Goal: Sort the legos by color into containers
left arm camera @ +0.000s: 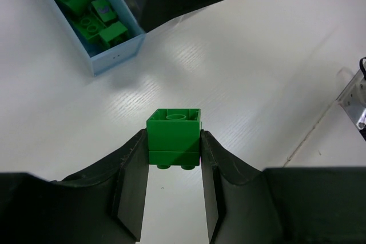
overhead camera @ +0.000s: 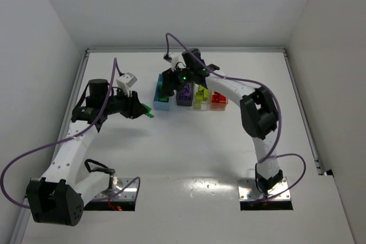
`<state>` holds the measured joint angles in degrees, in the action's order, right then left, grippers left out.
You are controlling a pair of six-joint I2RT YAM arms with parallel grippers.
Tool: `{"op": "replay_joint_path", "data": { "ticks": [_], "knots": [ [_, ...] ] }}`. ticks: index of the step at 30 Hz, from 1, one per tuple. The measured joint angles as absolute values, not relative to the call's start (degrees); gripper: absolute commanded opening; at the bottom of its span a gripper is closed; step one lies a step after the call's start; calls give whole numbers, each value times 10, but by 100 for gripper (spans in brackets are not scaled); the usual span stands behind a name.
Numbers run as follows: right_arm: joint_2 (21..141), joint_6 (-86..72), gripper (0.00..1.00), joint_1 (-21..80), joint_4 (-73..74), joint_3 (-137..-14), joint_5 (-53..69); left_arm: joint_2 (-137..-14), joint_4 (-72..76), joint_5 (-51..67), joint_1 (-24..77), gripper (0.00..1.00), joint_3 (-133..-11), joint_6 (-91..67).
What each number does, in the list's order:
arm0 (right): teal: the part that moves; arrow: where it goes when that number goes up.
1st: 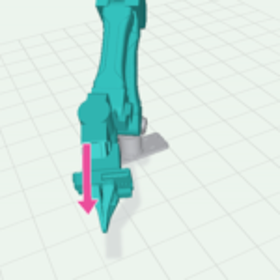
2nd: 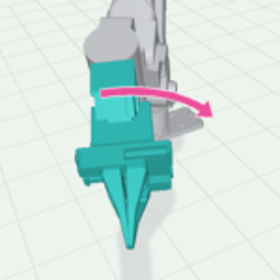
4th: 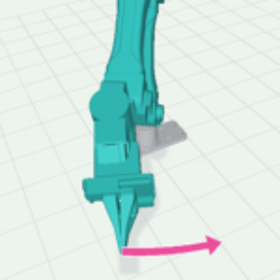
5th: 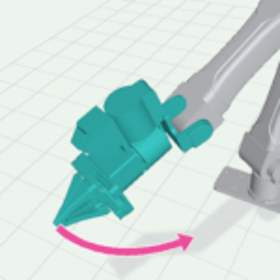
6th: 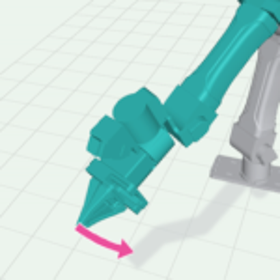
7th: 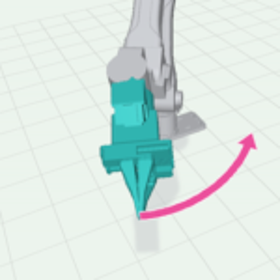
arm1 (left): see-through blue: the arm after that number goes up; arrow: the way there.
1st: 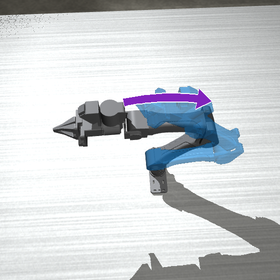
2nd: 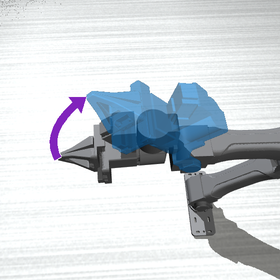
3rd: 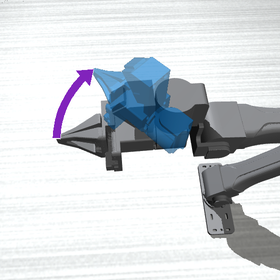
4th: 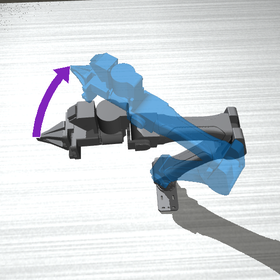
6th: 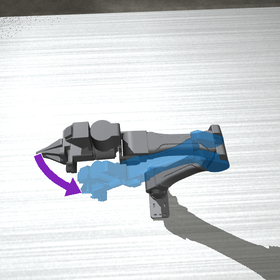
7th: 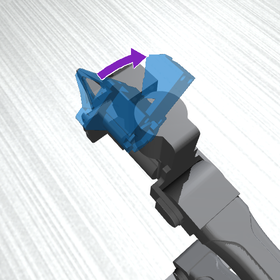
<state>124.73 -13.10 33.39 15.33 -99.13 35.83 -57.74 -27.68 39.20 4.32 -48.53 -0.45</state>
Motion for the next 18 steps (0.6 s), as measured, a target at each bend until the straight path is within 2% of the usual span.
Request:
{"op": "replay_joint_path", "data": {
  "ticks": [2,4,9,18],
  "knots": [
    [1202,-136,67,329,138,-962,389,-582,-277,402,36,5,-486,-4],
    [1151,-140,67,322,115,-922,416,-590,-277,411,27,0,-487,-5],
    [1041,-124,67,317,88,-832,453,-616,-270,431,-5,0,-491,-33],
    [1013,-62,68,381,104,-775,389,-619,-171,480,-26,0,-483,-164]
  ]
}}
